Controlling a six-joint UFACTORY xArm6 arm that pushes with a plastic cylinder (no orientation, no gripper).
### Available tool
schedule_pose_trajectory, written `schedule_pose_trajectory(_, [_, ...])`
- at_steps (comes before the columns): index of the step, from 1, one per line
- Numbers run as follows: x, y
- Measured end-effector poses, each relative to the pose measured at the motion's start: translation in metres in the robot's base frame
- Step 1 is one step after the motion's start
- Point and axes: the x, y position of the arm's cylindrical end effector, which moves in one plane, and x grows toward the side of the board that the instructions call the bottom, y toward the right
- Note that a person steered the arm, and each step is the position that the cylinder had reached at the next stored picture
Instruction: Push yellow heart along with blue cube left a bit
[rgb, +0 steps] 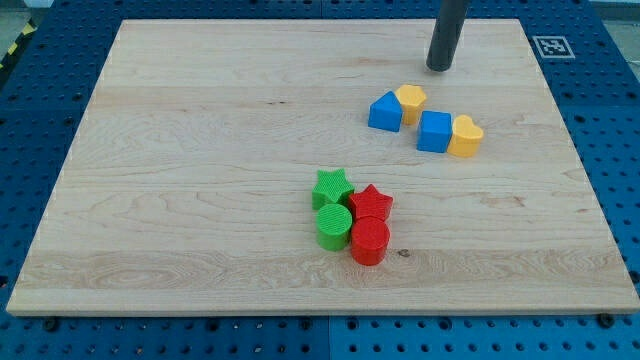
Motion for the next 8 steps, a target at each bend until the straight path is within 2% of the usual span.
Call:
schedule_pose_trajectory(1, [0.000,0.000])
schedule_pose_trajectory(2, [0.023,0.009])
schedule_pose_trajectory(4, [0.130,0.082])
schedule_pose_trajectory(5, [0.181,0.084])
schedule_pose_trajectory(6, [0.191,0.057])
schedule_pose_trajectory(7, [0.191,0.055])
schedule_pose_trajectory(8, [0.175,0.032])
